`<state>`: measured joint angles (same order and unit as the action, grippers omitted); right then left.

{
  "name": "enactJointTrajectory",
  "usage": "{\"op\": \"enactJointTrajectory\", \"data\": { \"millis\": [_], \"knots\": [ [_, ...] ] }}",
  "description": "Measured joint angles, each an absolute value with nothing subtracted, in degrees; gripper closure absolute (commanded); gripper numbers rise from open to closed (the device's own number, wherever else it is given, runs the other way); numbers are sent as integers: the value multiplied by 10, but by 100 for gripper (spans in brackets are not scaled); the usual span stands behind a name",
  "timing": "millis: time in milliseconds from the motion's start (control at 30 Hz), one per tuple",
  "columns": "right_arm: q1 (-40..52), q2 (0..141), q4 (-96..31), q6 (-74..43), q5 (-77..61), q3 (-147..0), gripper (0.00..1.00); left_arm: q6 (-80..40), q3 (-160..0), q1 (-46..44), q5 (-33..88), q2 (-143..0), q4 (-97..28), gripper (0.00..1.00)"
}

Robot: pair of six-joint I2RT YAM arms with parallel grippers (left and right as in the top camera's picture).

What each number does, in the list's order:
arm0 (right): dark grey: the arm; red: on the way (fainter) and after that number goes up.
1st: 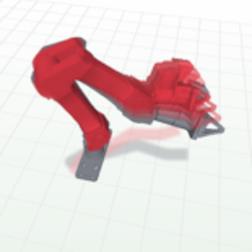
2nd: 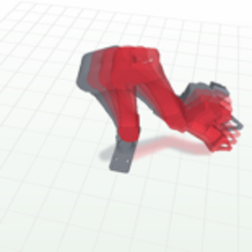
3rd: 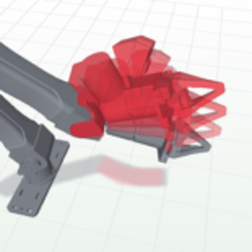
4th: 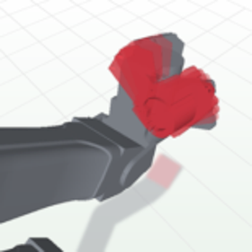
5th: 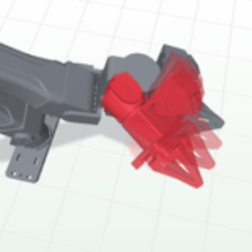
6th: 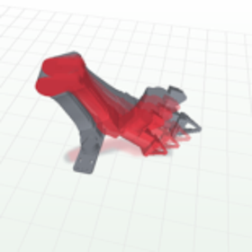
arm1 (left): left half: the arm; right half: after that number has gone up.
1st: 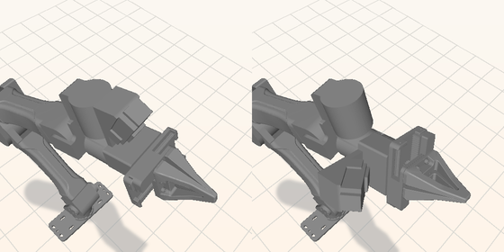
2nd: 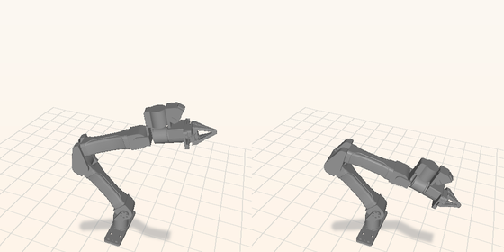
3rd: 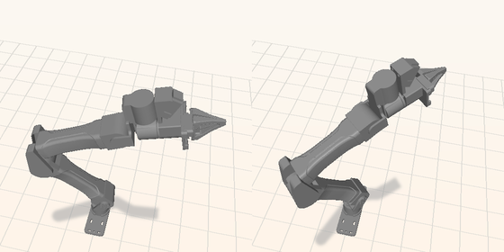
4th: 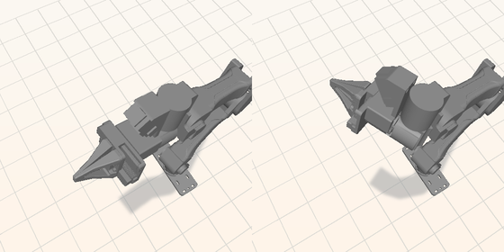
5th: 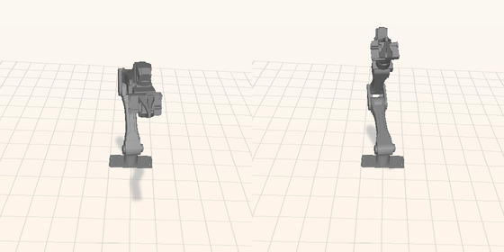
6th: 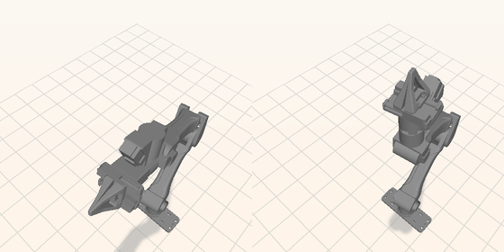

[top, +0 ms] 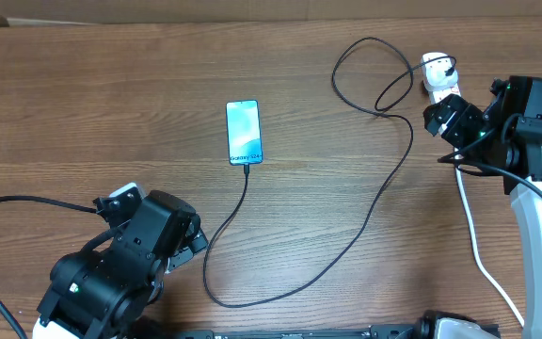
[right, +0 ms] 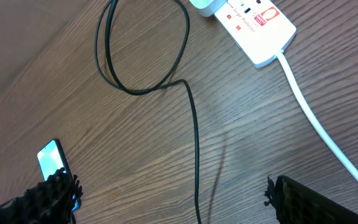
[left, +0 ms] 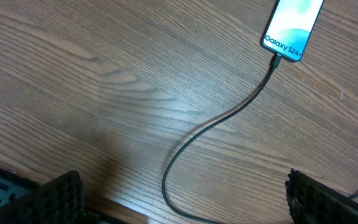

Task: Plug charger to phone and switch on socket
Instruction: 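Position the right gripper above the power strip's orange switch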

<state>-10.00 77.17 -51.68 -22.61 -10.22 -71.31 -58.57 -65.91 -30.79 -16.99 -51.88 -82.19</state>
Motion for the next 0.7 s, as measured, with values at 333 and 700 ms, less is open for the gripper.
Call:
{"op": "enactJointTrajectory", "data": {
  "millis": [333, 700],
  "knots": [
    [-125, 870, -656, -210, -100, -913, 0, -586, -659, -308, -170, -519, -822, 1],
    [-162, 1040, -788, -188, -75, -1122, 0, -586, -658, -308, -172, -519, -822, 1]
  ]
}}
